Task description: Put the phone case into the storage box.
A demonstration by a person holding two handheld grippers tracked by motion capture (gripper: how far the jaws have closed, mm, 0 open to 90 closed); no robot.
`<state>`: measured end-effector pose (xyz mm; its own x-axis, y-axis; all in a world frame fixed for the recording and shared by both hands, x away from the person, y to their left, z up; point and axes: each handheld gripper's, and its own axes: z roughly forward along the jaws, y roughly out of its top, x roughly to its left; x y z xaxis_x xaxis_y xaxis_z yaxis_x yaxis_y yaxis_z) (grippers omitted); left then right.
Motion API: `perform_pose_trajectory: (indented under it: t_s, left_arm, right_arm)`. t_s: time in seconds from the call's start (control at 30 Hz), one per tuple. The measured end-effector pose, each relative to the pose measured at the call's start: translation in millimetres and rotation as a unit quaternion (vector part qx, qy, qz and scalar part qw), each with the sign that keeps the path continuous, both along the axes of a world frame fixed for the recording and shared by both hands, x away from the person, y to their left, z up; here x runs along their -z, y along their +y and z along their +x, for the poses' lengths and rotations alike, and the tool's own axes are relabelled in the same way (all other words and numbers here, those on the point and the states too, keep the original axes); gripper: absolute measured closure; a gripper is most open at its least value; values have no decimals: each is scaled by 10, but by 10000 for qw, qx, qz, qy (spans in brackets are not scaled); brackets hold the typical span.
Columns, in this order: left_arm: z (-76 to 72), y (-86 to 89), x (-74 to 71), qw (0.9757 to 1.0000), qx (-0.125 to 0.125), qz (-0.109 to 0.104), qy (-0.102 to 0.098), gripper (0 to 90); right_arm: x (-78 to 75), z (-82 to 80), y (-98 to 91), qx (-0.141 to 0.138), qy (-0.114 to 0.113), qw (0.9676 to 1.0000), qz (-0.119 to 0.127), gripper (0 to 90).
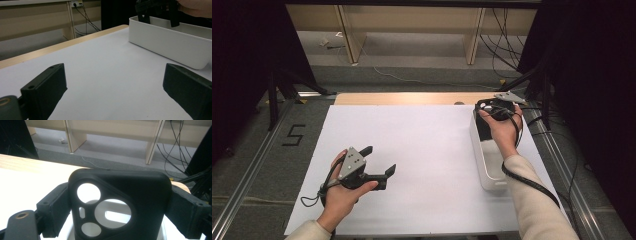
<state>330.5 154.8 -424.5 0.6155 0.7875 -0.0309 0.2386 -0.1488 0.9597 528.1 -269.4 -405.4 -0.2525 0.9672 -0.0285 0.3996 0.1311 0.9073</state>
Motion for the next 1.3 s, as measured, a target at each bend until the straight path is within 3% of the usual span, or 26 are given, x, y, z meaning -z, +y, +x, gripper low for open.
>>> perform_pose_trajectory:
  t_s: [1.3]
  left_arm:
    - [10,23,1,10000,-9,3,15,31]
  right_arm:
    - [107,205,37,116,47,9999,53,130]
